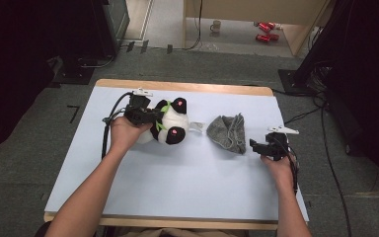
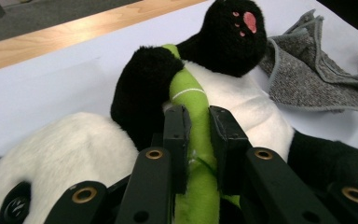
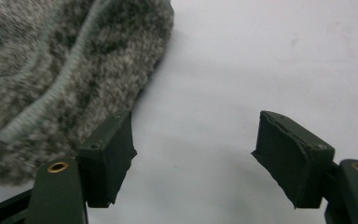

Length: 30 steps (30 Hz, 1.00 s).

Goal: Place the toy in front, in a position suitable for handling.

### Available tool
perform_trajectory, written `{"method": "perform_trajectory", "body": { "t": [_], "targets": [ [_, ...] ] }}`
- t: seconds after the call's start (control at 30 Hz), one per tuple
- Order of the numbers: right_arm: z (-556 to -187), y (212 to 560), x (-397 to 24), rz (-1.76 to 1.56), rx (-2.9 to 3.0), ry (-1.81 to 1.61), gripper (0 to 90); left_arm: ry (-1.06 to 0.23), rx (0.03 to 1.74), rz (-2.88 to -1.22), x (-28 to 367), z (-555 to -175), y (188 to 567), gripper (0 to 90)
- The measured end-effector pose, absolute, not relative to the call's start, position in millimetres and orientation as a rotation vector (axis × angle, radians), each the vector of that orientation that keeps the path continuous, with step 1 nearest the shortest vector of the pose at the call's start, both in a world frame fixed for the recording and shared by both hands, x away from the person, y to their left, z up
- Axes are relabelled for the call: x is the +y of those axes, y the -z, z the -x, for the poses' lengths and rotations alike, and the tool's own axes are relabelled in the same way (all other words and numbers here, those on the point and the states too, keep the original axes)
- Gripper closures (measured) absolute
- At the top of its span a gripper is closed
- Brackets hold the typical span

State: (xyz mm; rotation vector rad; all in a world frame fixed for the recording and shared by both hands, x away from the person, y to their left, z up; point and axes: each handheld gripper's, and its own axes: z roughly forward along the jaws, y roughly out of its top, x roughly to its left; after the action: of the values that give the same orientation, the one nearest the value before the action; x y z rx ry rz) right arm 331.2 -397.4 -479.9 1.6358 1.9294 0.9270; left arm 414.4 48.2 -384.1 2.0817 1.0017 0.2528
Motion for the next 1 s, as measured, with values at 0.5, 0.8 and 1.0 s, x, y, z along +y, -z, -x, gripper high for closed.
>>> {"method": "perform_trajectory", "body": {
  "t": [0.5, 0.8, 1.0],
  "targets": [
    [-329, 461, -379, -1.585, 1.910, -1.001, 29.3, -0.225, 0.948, -2.082, 53, -343, 363, 78.4],
    [-342, 456, -358, -1.591, 1.926, -1.027, 27.7, -0.152, 0.925, -2.083, 20, -331, 395, 78.2],
    [-353, 458, -341, -1.594, 1.961, -1.022, 26.9, -0.169, 0.910, -2.054, 18, -333, 402, 77.8]
  ]
}}
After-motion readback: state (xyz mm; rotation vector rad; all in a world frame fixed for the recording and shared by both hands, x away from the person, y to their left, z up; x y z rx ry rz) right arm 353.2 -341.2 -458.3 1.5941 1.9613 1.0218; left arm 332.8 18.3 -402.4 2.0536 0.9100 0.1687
